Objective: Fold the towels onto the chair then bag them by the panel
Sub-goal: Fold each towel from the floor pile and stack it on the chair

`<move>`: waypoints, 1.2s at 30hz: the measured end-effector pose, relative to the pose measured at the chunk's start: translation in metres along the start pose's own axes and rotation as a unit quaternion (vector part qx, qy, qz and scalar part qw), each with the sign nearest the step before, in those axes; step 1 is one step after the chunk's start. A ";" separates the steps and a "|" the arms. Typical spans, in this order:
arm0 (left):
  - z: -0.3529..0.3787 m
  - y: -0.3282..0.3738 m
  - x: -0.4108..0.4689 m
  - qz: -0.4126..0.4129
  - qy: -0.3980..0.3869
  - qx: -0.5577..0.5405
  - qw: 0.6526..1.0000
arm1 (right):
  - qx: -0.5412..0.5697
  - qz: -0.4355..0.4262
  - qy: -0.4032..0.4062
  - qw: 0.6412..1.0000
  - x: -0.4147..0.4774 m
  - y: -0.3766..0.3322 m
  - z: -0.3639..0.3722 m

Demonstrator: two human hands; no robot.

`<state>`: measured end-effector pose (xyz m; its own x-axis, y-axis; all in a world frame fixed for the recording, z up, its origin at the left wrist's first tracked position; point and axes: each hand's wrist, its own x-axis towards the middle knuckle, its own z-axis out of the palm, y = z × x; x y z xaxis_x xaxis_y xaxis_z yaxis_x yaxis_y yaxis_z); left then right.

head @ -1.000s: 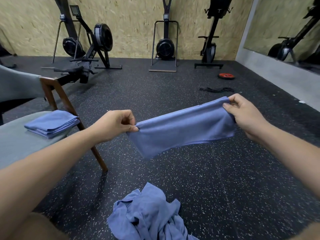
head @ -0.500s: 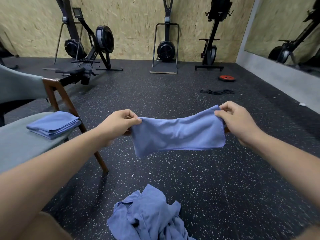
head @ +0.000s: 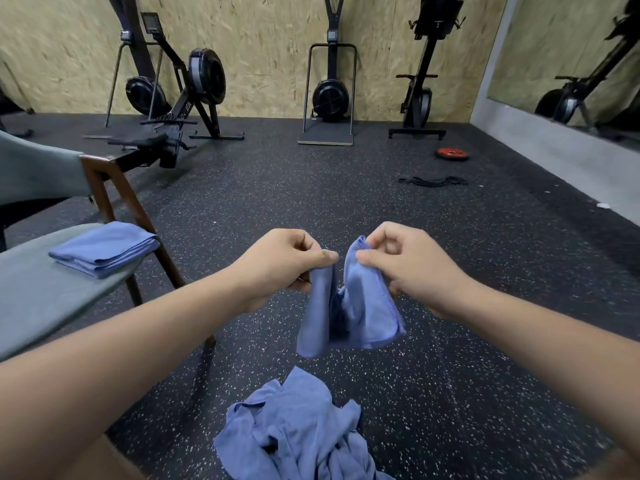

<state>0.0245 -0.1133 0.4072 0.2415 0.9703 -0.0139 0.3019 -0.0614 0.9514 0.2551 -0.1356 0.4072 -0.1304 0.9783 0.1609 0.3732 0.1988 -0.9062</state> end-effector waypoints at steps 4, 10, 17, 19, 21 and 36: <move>0.007 0.003 -0.003 0.007 -0.005 -0.013 1.000 | 0.002 -0.008 -0.023 1.000 -0.006 -0.003 0.012; 0.008 0.004 -0.003 0.014 0.003 -0.031 0.999 | -0.001 -0.014 -0.032 0.999 -0.010 -0.004 0.018; -0.005 -0.002 -0.004 0.082 -0.002 0.065 0.994 | -0.009 -0.057 -0.096 0.994 -0.015 -0.007 0.020; -0.010 -0.001 -0.003 0.092 -0.001 0.079 0.993 | -0.054 -0.092 -0.080 0.991 -0.013 -0.007 0.014; -0.015 0.003 -0.004 0.094 0.001 0.082 0.992 | -0.147 -0.138 -0.037 0.979 -0.010 -0.007 0.005; -0.016 0.015 -0.014 0.137 -0.044 0.068 0.987 | -0.100 -0.083 -0.112 0.985 -0.004 0.003 0.016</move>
<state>0.0106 -0.1241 0.4270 0.4081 0.8894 0.2059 0.3336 -0.3552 0.8733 0.2420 -0.1402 0.3970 -0.3949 0.8989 0.1899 0.5005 0.3838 -0.7760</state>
